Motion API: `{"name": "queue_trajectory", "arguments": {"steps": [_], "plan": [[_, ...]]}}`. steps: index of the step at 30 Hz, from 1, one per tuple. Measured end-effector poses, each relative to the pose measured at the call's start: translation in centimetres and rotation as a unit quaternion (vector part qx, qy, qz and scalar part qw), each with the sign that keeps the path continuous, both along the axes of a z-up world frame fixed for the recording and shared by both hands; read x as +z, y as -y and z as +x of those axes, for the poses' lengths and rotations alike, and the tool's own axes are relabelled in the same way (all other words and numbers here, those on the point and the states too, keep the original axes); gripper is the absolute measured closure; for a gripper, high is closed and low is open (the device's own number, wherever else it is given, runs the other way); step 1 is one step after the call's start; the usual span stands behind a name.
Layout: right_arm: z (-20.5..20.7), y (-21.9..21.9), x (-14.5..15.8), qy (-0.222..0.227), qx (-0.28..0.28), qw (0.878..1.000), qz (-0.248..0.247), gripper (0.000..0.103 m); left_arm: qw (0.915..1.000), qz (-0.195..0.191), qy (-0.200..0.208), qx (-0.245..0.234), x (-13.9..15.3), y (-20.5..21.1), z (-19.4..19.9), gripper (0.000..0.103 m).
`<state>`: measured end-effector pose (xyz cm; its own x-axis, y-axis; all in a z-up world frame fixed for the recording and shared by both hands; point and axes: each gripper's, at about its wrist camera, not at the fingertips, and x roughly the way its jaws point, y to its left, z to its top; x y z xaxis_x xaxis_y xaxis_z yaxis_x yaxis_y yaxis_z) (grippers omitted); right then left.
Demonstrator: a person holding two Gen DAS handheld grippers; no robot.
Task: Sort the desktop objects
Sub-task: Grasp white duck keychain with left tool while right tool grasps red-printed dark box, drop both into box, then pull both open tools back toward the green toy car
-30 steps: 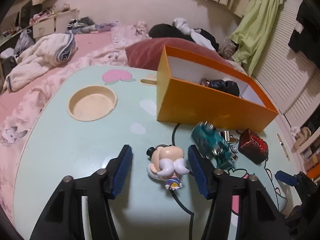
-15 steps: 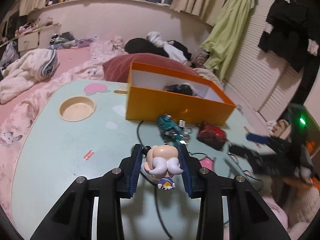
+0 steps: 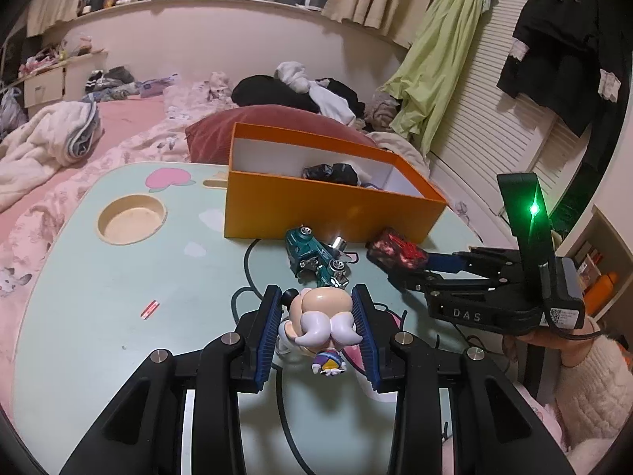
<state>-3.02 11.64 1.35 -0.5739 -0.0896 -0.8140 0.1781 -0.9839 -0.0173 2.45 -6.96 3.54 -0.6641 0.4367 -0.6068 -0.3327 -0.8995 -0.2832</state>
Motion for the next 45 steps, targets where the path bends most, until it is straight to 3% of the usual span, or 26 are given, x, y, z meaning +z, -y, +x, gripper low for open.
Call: {"name": "queue_trajectory", "arguments": {"steps": [4, 9, 12, 16, 17, 19, 20, 23, 27, 30, 33, 38, 41, 42, 44, 45], "plan": [[1.2, 0.1, 0.5, -0.017, 0.009, 1.000, -0.015, 0.063, 1.0000, 0.008, 0.003, 0.001, 0.0, 0.1, -0.5, 0.068], [2.9, -0.6, 3.7, -0.053, 0.018, 0.994, -0.093, 0.063, 0.9996, 0.009, -0.028, -0.005, 2.7, -0.5, -2.3, 0.068], [1.4, -1.0, 6.3, -0.082, 0.013, 0.990, -0.112, 0.063, 0.9984, 0.022, -0.051, -0.003, 5.2, -1.2, -5.1, 0.068], [-3.2, -1.8, 8.0, -0.110, -0.033, 0.989, -0.096, 0.063, 0.9981, 0.016, -0.053, 0.028, 6.4, -2.3, -10.1, 0.068], [-4.4, -2.0, 7.8, -0.110, -0.045, 0.989, -0.093, 0.063, 0.9980, 0.014, -0.051, 0.035, 6.2, -2.5, -10.9, 0.065], [-6.2, -2.4, 7.2, -0.108, -0.065, 0.988, -0.084, 0.063, 0.9975, -0.008, -0.037, 0.059, 5.4, -3.0, -12.7, 0.030], [-6.8, -2.6, 6.8, -0.107, -0.075, 0.988, -0.079, 0.063, 0.9970, -0.012, -0.032, 0.069, 4.7, -3.1, -13.0, 0.026], [-7.2, -3.3, 5.4, -0.079, -0.093, 0.990, -0.073, 0.063, 0.9981, 0.002, -0.028, 0.055, 3.5, -3.1, -12.3, 0.024], [-5.0, -3.4, 4.5, -0.082, -0.094, 0.989, -0.073, 0.059, 0.9976, -0.011, -0.047, 0.048, 2.8, -3.1, -10.0, 0.024], [-2.7, -3.2, 5.0, -0.104, -0.093, 0.988, -0.072, 0.053, 0.9974, -0.020, -0.047, 0.051, 2.9, -2.4, -7.7, 0.019], [0.0, -2.8, 5.4, -0.116, -0.078, 0.988, -0.070, 0.040, 0.9974, -0.040, -0.034, 0.049, 2.1, -2.0, -5.2, 0.011], [2.5, -1.5, 2.8, -0.049, -0.062, 0.996, -0.032, 0.038, 0.9936, -0.100, 0.025, 0.046, -1.6, -2.1, -3.0, 0.010], [3.2, -0.9, 0.6, -0.004, -0.060, 0.998, 0.002, 0.038, 0.9900, -0.109, 0.061, 0.066, -3.3, -1.7, -3.2, 0.010], [3.4, -1.0, 0.2, 0.003, -0.060, 0.998, 0.005, 0.036, 0.9890, -0.115, 0.058, 0.072, -3.4, -1.7, -3.0, 0.008], [4.0, -1.6, -0.1, -0.005, -0.069, 0.998, -0.011, 0.020, 0.9868, -0.128, 0.063, 0.076, -3.7, -1.7, -3.1, 0.000], [4.1, -1.9, -0.3, -0.004, -0.079, 0.997, -0.011, 0.019, 0.9840, -0.149, 0.064, 0.074, -4.0, -2.2, -3.1, 0.001]]}}
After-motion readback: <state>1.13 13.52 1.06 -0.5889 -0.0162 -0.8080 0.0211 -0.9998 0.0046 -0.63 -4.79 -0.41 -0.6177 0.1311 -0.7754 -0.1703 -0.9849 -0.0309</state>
